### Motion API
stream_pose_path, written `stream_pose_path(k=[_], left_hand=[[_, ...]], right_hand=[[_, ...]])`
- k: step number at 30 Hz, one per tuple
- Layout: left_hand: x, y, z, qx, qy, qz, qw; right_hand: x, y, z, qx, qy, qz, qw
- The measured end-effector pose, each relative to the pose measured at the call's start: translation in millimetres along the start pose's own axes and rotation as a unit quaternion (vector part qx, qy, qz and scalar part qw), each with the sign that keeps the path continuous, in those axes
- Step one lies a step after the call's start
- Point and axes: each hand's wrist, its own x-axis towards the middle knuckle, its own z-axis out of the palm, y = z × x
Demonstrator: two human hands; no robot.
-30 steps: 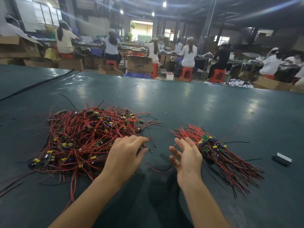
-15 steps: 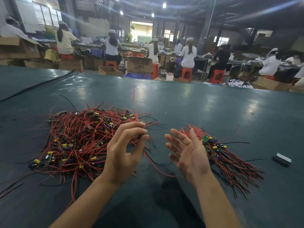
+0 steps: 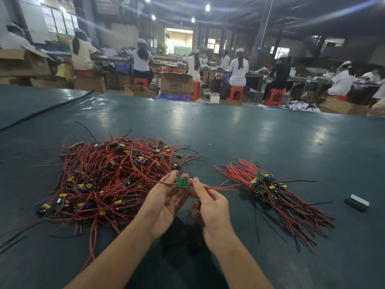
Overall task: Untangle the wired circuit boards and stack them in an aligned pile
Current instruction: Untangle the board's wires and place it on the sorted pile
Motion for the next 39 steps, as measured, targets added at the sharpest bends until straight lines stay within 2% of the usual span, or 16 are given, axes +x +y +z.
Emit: stream_pose_path(k=[3,7,11,14,21,25,29,35,39], left_hand=[[1.8,-3.3,-0.9,0.019,0.026,0.004,0.999],[1.5,-10.5,-4.3,0.13,0.017,-0.002,0.991],[-1.5,-12.6,-3.9,0.216,-0.028,-0.003,0.976],[-3.0,-10.6,-2.6,0.262,0.007,0.043,0.964],[-6.0,-9.7,-0.6,0.234,-0.007,0.103,0.967],[-7.2,-10.2,-1.7,0.262,-0.017,0.121,0.957],[-4.9,-12.3,-4.8,0.329,-0.018,0.164,0.93],[-0.4,-11.9,-7.5,0.348,-0.016,0.192,0.918],[2.4,-7.7,-7.0,0.34,-0.024,0.2,0.918]], right_hand=[[-3.3,-0.4,2.5,0.009,0.033,-0.036,0.999],[-6.3,-2.6,1.7,0.01,0.053,-0.071,0.996],[-6.7,-3.4,0.6,0.022,0.035,-0.088,0.995],[-7.0,-3.5,-0.5,0.003,0.024,-0.102,0.994],[-4.5,0.2,1.6,0.04,0.006,-0.065,0.997],[-3.4,0.5,0.1,0.032,0.027,-0.064,0.997],[-3.6,0.4,0.0,0.033,0.042,-0.064,0.997],[-0.1,-3.3,-0.9,0.069,0.073,-0.011,0.995],[7.8,-14.0,-9.0,0.085,0.125,-0.007,0.988]])
